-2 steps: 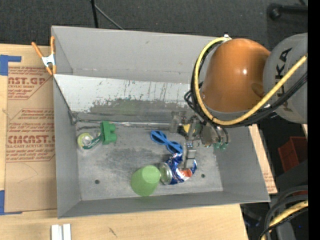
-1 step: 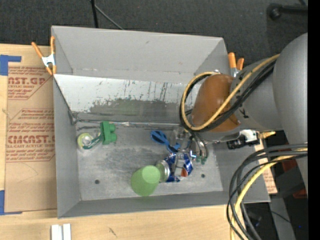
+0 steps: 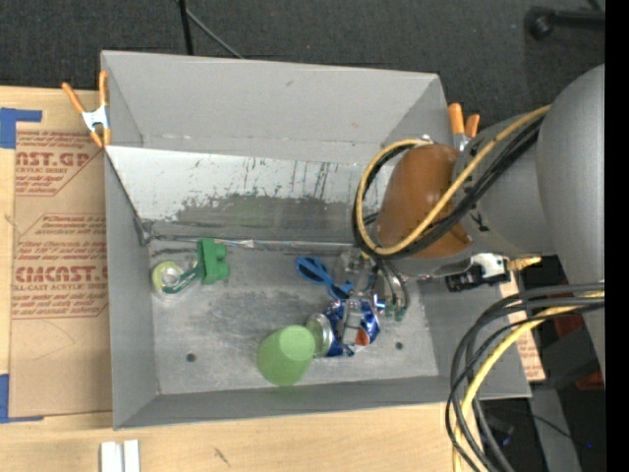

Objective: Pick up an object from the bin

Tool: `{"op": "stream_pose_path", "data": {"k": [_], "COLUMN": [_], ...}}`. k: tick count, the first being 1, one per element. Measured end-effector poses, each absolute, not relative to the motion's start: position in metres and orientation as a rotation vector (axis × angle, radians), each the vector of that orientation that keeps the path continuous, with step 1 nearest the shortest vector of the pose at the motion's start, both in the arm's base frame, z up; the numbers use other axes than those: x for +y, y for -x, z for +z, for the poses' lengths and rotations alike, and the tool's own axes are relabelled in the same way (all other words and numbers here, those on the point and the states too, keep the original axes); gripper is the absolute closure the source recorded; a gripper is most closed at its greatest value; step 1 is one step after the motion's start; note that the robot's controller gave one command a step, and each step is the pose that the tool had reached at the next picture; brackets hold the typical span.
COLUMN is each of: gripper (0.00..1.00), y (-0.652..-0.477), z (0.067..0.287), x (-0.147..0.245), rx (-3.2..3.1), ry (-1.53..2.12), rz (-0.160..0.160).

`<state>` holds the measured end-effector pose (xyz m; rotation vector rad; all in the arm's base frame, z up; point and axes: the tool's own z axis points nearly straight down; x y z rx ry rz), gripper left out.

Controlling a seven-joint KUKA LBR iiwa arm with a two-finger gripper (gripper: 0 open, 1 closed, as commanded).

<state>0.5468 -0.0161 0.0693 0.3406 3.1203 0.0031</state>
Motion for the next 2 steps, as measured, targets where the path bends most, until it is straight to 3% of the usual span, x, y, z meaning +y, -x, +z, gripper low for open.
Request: {"op": "stream_pose_path", "data": {"k": [2], "gripper": [0.00], "y": [-0.5490], "z": [0.0718], "x": [-0.0153], "rx": [3.114], "ry": [-0.338], "rz": [0.005]}}
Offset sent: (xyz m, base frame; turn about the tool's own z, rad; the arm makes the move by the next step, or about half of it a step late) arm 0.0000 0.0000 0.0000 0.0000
